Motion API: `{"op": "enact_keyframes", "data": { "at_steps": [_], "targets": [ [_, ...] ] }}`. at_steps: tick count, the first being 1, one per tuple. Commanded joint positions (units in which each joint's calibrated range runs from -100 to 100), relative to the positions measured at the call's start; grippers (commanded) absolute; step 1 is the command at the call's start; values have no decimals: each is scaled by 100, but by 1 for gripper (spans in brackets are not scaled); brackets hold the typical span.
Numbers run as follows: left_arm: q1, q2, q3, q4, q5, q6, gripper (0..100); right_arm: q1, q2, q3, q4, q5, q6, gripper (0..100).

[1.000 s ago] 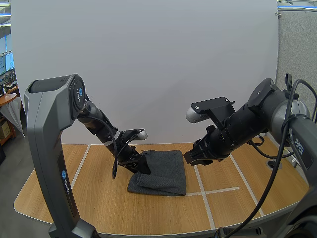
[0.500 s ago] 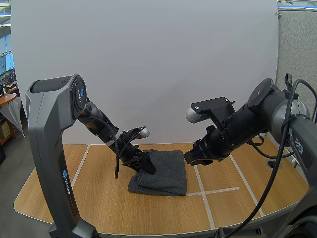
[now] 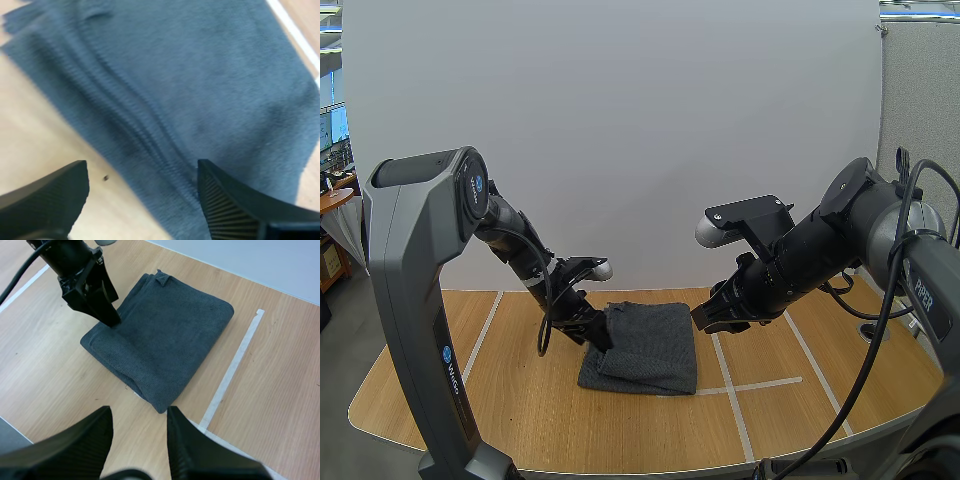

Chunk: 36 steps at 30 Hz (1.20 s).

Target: Fold the towel

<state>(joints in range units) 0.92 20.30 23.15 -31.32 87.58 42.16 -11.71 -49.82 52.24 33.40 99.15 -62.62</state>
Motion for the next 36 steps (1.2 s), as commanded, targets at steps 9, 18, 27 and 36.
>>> {"op": "enact_keyframes", "data": {
  "at_steps": [9,18,27,36],
  "targets": [
    [176,-8,-21,-528,33,123,99,-22,16,91,-26,85,-31,58],
    [176,68,-21,-611,33,126,99,-22,1257,136,276,-695,-130,30],
    [176,-18,-21,-1121,1139,239,99,35,2417,136,1174,-678,-874,0],
    [176,-365,-21,-1259,1242,278,86,478,3577,136,1373,-1745,-1077,0]
  ]
}}
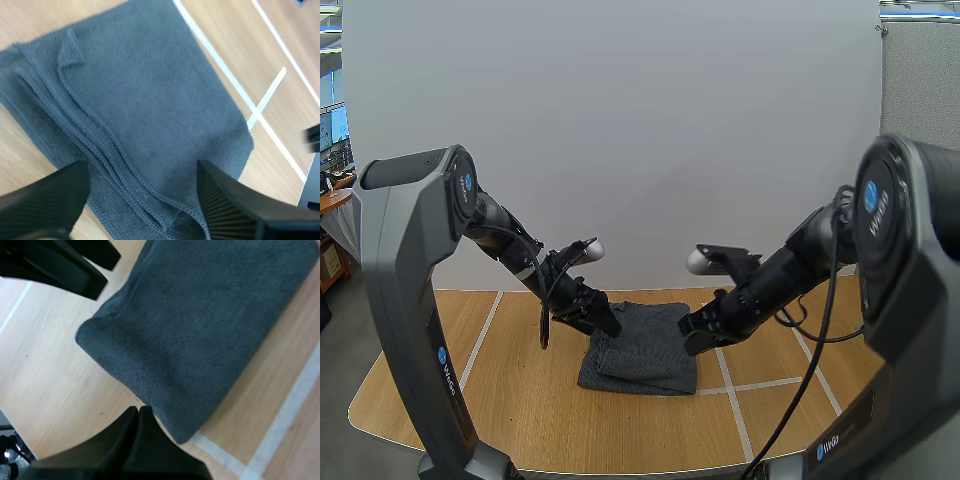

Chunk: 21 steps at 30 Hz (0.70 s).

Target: Fold the towel

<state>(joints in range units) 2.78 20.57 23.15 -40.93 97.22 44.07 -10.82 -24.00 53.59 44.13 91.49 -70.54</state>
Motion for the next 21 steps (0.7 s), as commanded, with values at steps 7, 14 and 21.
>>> {"op": "enact_keyframes", "data": {
  "at_steps": [7,14,21],
  "targets": [
    [-10,-405,21,-497,278,157,0,482,1832,2,921,-1117,-830,0],
    [-17,-405,303,-677,278,340,0,482,2325,2,810,-1158,-917,0],
    [-48,-405,462,-801,278,455,0,482,2745,2,922,-1293,-1122,0]
  ]
}}
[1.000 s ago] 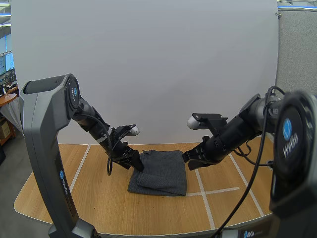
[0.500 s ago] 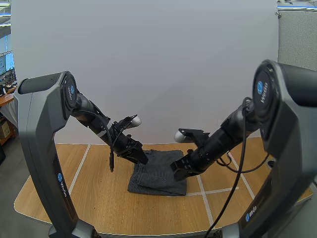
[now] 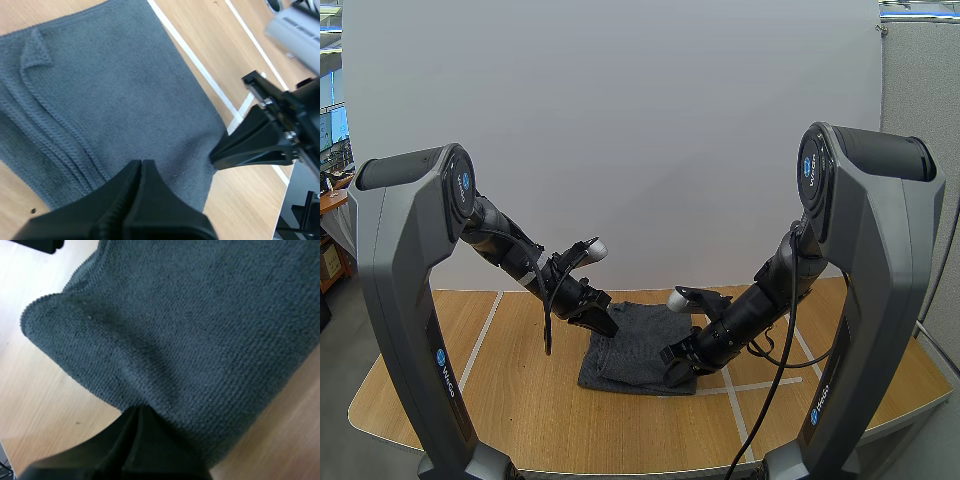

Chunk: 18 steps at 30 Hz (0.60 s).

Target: Fold the towel

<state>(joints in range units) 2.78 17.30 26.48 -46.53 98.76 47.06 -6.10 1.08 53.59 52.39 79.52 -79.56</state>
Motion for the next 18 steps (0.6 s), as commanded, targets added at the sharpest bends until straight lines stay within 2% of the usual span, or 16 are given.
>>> {"op": "enact_keyframes", "data": {
  "at_steps": [1,3,7,9,12,14,18],
  "targets": [
    [-88,-78,129,-241,124,167,0,10,259,2,97,-116,-230,0],
    [-181,-78,133,-178,124,167,0,10,303,2,97,-116,-241,0],
    [-481,-78,133,31,124,157,0,10,334,2,97,-116,-241,0],
    [-569,-78,133,164,124,157,0,10,334,2,97,-116,-241,0],
    [-580,-6,133,447,124,-10,0,10,333,2,87,-116,-241,0],
    [-544,110,149,703,124,-150,0,10,333,2,72,-100,-241,0],
    [-446,360,295,798,124,-153,0,10,321,2,50,-82,-241,0]
  ]
}}
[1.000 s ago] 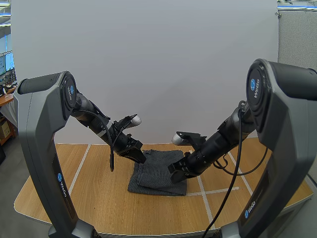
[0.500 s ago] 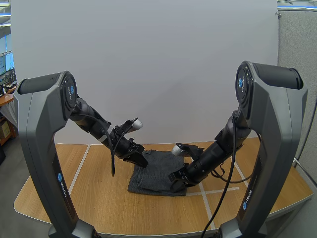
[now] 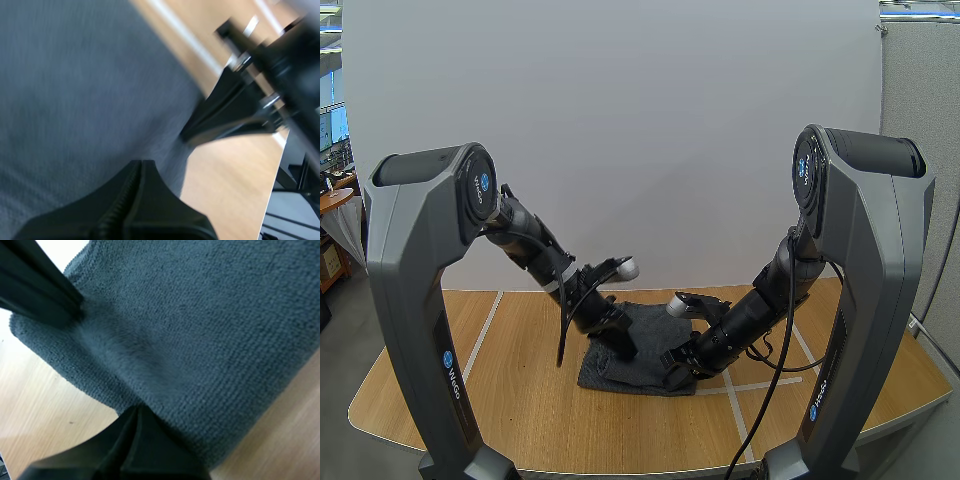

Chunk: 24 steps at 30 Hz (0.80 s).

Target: Fold the towel

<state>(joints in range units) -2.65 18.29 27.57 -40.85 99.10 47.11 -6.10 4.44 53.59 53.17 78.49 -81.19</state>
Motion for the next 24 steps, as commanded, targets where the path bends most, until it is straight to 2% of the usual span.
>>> {"op": "enact_keyframes", "data": {
  "at_steps": [1,8,17,24],
  "targets": [
    [113,335,235,243,90,-139,0,10,-15,2,-29,21,-77,0],
    [113,672,561,259,90,48,0,10,-158,-24,78,403,-77,0],
    [113,728,575,130,90,70,0,10,-1022,-93,130,477,-67,0],
    [113,728,575,130,90,57,0,10,-644,-93,-47,-608,-78,0]
  ]
}}
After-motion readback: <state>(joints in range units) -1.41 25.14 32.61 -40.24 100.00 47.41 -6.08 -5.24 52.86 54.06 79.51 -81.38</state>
